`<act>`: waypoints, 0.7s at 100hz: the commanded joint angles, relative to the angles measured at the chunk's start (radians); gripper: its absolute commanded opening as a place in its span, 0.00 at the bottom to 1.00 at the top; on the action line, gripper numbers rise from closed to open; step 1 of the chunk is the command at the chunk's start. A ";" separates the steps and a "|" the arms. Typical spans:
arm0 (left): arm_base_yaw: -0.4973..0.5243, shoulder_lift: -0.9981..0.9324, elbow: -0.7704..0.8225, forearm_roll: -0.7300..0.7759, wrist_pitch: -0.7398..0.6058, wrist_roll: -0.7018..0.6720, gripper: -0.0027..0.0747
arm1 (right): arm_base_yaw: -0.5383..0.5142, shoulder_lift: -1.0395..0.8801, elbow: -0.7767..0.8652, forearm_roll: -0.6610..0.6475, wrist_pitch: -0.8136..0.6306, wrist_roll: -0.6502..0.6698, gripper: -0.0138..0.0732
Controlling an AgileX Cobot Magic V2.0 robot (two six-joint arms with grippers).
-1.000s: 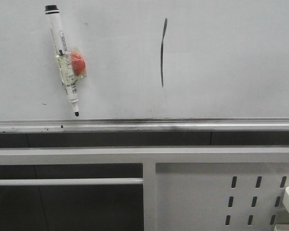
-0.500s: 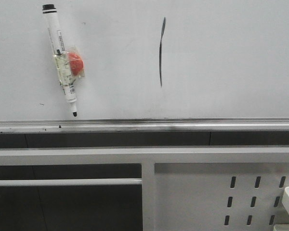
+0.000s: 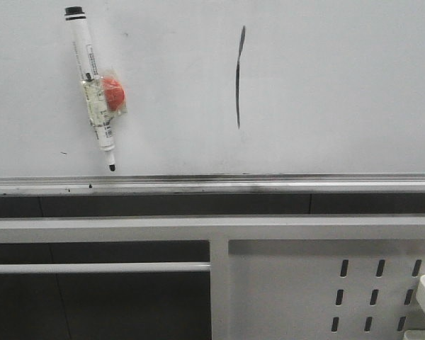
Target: Write number 1 on whiteboard
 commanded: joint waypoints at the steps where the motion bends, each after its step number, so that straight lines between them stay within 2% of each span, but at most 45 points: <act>1: 0.019 0.009 -0.041 -0.255 0.111 0.087 0.01 | -0.006 0.007 -0.027 0.011 -0.069 -0.008 0.08; 5: 0.038 0.009 -0.043 -0.359 0.137 0.203 0.01 | -0.006 0.007 -0.027 0.011 -0.069 -0.008 0.08; 10: 0.060 0.007 -0.043 -0.532 0.128 0.424 0.01 | -0.006 0.007 -0.027 0.011 -0.069 -0.008 0.08; 15: 0.085 0.007 -0.043 -0.691 0.095 0.720 0.01 | -0.006 0.007 -0.027 0.011 -0.069 -0.008 0.08; 20: 0.122 0.006 -0.043 -0.828 0.043 0.942 0.01 | -0.006 0.007 -0.027 0.011 -0.069 -0.008 0.08; 25: 0.165 0.001 -0.043 -0.900 0.012 1.066 0.01 | -0.006 0.007 -0.027 0.011 -0.069 -0.008 0.08; 40: 0.274 -0.005 -0.009 -0.906 -0.010 1.080 0.01 | -0.006 0.007 -0.027 0.011 -0.069 -0.008 0.08; 62: 0.355 -0.017 0.133 -0.939 -0.050 1.078 0.01 | -0.006 0.007 -0.027 0.011 -0.069 -0.008 0.08; 70: 0.378 -0.028 0.128 -0.944 0.035 1.078 0.01 | -0.006 0.009 -0.027 0.011 -0.071 -0.008 0.08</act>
